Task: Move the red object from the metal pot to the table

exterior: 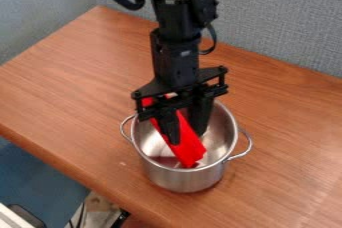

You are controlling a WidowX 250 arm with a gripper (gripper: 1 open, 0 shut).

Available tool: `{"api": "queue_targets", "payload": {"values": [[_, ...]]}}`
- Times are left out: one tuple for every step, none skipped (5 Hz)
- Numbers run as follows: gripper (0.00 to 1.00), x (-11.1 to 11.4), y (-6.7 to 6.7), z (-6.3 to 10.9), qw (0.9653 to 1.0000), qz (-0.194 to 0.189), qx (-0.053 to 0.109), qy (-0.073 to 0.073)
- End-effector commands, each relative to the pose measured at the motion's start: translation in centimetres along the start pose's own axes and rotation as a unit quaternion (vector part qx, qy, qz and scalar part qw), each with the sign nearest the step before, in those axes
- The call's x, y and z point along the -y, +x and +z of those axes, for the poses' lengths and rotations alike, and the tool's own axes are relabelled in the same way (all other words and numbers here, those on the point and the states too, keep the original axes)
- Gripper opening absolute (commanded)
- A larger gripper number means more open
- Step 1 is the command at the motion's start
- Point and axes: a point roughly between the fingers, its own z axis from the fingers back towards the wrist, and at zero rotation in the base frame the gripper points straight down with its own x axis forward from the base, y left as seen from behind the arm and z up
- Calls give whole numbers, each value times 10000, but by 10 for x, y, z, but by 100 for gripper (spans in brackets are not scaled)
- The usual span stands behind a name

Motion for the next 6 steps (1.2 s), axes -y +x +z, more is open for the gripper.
{"api": "queue_targets", "payload": {"values": [[100,11,5,9,9996,90,29,-284],[100,16,10,8,9989,188,23,-417],[100,20,15,6,9981,277,23,-542],[100,23,24,-7,9992,-122,3,-381],[100,24,32,-6,9978,-539,-150,-360],[100,12,61,4,9977,-228,-76,-641]]}}
